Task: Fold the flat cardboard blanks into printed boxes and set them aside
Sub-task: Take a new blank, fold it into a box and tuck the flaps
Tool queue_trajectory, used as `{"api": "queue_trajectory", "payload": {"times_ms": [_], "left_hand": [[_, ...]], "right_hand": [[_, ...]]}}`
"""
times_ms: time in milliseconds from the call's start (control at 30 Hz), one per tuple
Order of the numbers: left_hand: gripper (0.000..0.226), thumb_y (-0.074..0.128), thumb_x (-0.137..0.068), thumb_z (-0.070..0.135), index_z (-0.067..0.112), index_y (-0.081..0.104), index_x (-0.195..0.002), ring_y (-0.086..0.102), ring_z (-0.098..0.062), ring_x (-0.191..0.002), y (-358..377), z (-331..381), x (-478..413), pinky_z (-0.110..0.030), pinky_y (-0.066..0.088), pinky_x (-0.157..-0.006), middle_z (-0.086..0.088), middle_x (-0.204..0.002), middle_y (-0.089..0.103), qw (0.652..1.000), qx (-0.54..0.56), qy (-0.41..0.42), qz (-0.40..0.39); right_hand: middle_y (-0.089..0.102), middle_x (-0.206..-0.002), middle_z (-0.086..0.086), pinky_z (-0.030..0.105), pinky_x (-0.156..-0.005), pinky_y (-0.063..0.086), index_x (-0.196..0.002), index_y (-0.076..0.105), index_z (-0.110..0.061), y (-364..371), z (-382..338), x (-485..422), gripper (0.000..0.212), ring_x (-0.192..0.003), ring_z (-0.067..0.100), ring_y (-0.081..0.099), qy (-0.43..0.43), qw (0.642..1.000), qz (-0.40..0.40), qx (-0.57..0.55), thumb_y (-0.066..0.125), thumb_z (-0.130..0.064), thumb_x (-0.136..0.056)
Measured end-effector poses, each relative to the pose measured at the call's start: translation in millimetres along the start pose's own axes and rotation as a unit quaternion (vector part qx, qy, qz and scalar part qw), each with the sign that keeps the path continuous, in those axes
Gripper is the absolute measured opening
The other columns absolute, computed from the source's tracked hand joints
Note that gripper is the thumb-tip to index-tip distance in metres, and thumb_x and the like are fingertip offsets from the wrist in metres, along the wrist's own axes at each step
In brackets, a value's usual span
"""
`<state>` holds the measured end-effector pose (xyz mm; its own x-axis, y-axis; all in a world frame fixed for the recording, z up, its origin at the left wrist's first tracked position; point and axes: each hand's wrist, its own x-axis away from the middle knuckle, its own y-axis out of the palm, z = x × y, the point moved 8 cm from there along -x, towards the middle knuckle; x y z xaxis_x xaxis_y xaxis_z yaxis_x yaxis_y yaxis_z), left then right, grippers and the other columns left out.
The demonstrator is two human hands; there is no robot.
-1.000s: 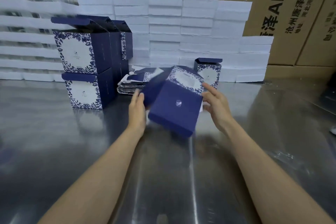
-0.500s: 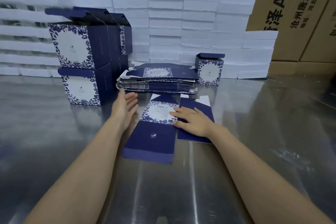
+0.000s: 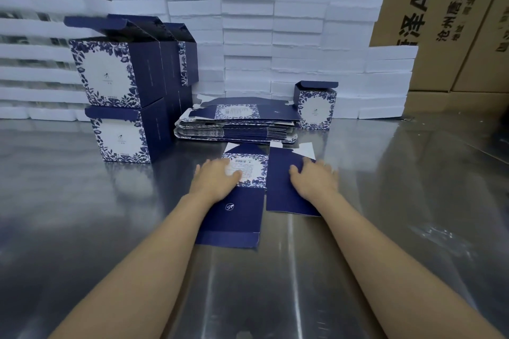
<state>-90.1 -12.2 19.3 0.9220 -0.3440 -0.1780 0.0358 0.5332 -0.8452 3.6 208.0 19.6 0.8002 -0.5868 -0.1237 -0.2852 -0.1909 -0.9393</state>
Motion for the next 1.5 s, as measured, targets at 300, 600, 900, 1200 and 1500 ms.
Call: {"api": "queue_trajectory", "payload": {"times_ms": [300, 600, 900, 1200, 1500], "left_hand": [[0.021, 0.061, -0.094, 0.032, 0.023, 0.064, -0.113, 0.062, -0.005, -0.102, -53.2, 2.4, 9.8, -0.007, 0.043, -0.079, 0.016, -0.106, 0.065, 0.917, 0.365, 0.034, 0.158], [0.074, 0.057, -0.087, 0.056, 0.029, 0.026, -0.149, 0.039, -0.006, -0.133, -90.7, 42.1, 40.0, -0.031, 0.033, -0.112, 0.019, -0.141, 0.04, 0.884, 0.269, 0.252, 0.286], [0.096, 0.069, -0.084, 0.023, 0.038, 0.004, -0.152, 0.055, -0.008, -0.103, -83.7, 81.0, 56.1, -0.015, 0.043, -0.084, 0.019, -0.15, 0.029, 0.859, 0.267, 0.345, 0.27], [0.102, 0.073, -0.07, 0.043, 0.032, 0.014, -0.152, 0.024, -0.016, -0.145, -61.9, 85.2, 47.0, -0.045, 0.03, -0.116, 0.007, -0.159, 0.015, 0.898, 0.38, 0.191, 0.113], [0.135, 0.084, -0.069, 0.042, 0.02, -0.022, -0.149, 0.014, -0.019, -0.144, -16.6, 36.0, 24.8, -0.031, 0.016, -0.113, -0.007, -0.158, 0.005, 0.938, 0.34, -0.049, 0.043]], "right_hand": [[0.071, -0.113, 0.003, 0.026, -0.072, 0.056, -0.132, 0.055, -0.014, -23.3, -10.1, 0.0, 0.039, -0.093, 0.015, 0.07, -0.08, 0.716, -0.072, -0.689, 0.059, -0.017, -0.094], [0.054, -0.139, -0.005, 0.035, -0.106, 0.044, -0.15, 0.005, -0.039, -84.7, -34.2, 30.8, 0.077, -0.099, 0.013, 0.054, -0.249, 0.774, 0.083, -0.576, 0.051, -0.005, -0.098], [0.06, -0.132, 0.0, 0.046, -0.106, 0.042, -0.148, 0.01, -0.034, -118.4, -64.6, 72.0, 0.066, -0.119, 0.01, 0.055, -0.34, 0.745, 0.13, -0.56, 0.043, -0.006, -0.098], [0.015, -0.153, -0.01, 0.02, -0.119, 0.013, -0.147, 0.009, -0.039, -90.1, -93.2, 85.0, 0.08, -0.144, -0.002, 0.008, -0.392, 0.825, 0.112, -0.391, 0.059, -0.039, -0.085], [-0.002, -0.162, -0.01, 0.036, -0.122, 0.004, -0.155, 0.002, -0.029, -29.4, -41.5, 31.4, 0.077, -0.147, 0.003, -0.002, -0.141, 0.861, 0.015, -0.489, 0.044, -0.054, -0.095]]}}
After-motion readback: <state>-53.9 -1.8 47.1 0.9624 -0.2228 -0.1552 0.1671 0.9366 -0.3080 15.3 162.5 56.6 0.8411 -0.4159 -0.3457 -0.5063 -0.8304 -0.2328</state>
